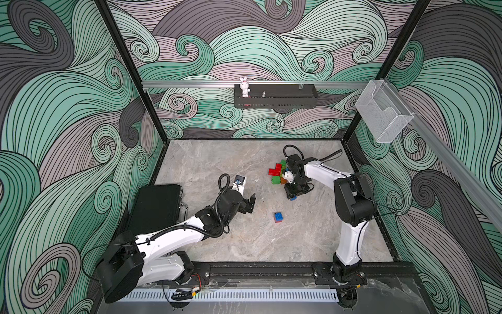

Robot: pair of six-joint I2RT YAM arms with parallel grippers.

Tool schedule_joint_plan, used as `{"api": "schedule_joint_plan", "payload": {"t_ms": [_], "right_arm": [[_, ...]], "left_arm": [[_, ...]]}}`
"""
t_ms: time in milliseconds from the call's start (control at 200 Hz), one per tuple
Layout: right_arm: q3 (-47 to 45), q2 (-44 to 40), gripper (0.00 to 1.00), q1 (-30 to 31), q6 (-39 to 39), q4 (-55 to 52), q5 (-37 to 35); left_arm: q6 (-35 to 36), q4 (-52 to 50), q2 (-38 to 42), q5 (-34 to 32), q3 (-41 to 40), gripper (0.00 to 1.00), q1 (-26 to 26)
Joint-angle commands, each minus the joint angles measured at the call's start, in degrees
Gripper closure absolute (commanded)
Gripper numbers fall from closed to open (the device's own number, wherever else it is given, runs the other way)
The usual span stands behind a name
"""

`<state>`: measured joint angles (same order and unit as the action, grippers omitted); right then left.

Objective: Assemble the number 4 with lego
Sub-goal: Pick up the lego brick from the center of the board.

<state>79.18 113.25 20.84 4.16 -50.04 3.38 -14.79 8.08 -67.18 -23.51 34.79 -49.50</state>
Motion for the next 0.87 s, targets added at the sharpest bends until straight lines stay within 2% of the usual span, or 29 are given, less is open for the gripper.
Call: {"api": "schedule_joint_plan", "payload": {"t_ms": [0, 200, 445, 596, 746, 826, 866], "right_arm": [[1.02, 0.99, 0.50, -0.08, 0.49, -0.07, -1.35], [1.07, 1.52, 0.58, -0.06, 0.15, 0.56, -0.90], [1.18, 1.63, 0.60, -0.05, -0.10, 0.76, -0.72], [1.07, 0.22, 0.69, -0.17, -0.95, 0.76, -0.50], [-2.08, -5.73, 0.75, -0.01, -5.30, 0.75, 0.90], [-7.86, -13.93, 0.80, 1.54, -11.24, -0.43, 6.61], [-9.71, -16.51, 0.82, 2.69, -13.27, -1.10, 8.65]], "left_arm": [[-0.68, -1.99, -1.23, -0.15, 2.00, 0.02, 0.46], [-0.50, -2.62, -2.24, 0.74, 2.69, 0.02, 0.54], [-0.31, -2.80, -3.21, 1.35, 3.19, 0.02, 0.54], [-0.40, -3.22, -3.94, 2.40, 3.79, 0.02, 0.55], [-1.00, -6.38, -5.93, 6.07, 6.14, 0.02, 0.55], [-1.53, -13.73, -8.29, 6.82, 10.30, 0.02, 0.63], [-6.98, -16.38, -9.12, 8.06, 11.59, 0.01, 0.69]]}}
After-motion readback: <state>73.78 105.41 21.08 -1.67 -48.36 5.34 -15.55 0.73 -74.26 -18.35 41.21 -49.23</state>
